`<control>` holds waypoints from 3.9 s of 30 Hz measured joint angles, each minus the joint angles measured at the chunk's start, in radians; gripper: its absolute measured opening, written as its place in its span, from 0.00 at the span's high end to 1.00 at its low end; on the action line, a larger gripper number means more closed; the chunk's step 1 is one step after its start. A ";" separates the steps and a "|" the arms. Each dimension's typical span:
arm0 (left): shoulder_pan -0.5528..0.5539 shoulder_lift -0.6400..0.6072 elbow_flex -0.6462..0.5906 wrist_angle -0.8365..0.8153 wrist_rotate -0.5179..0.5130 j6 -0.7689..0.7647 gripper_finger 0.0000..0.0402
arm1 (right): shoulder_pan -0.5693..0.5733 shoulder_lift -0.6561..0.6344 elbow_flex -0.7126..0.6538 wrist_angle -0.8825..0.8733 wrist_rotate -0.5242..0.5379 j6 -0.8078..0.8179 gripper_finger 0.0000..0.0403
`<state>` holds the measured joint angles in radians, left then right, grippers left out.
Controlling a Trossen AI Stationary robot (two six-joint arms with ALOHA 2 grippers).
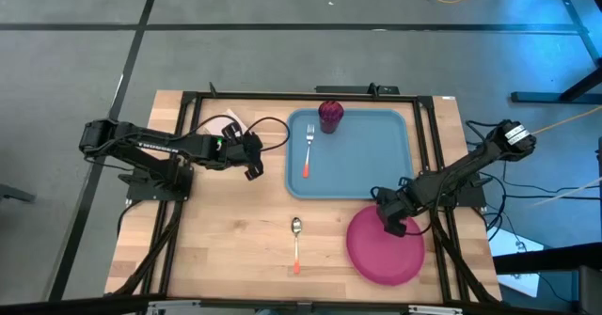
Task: Pick and place plate/cup/fork/spoon on tray
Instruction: Put the pink plate on the blue tray to the bottom right of the red cup
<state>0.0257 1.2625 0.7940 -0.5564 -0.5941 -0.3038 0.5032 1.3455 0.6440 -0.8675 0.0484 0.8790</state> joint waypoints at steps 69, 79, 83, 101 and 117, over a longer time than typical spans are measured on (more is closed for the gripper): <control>0.002 0.000 0.000 0.019 0.000 0.078 0.74 | -0.974 0.004 0.464 -0.264 0.395 -0.782 0.75; 0.002 0.000 0.000 0.019 0.000 0.078 0.74 | -0.790 -0.002 0.520 -0.543 0.180 -0.424 0.75; 0.002 0.000 0.000 0.019 0.000 0.078 0.74 | -0.726 -0.005 0.433 -0.641 0.282 -0.320 0.75; 0.003 0.000 0.000 0.043 0.000 0.078 0.74 | -0.936 -0.044 0.045 -0.380 0.309 -0.368 0.86; 0.002 0.000 0.000 0.045 0.001 0.077 0.74 | -1.059 -0.043 0.044 -0.282 0.199 -0.473 0.99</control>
<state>0.0280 1.2625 0.7940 -0.5118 -0.5934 -0.2264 -0.5563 1.3029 0.6884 -1.1500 0.2473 0.4061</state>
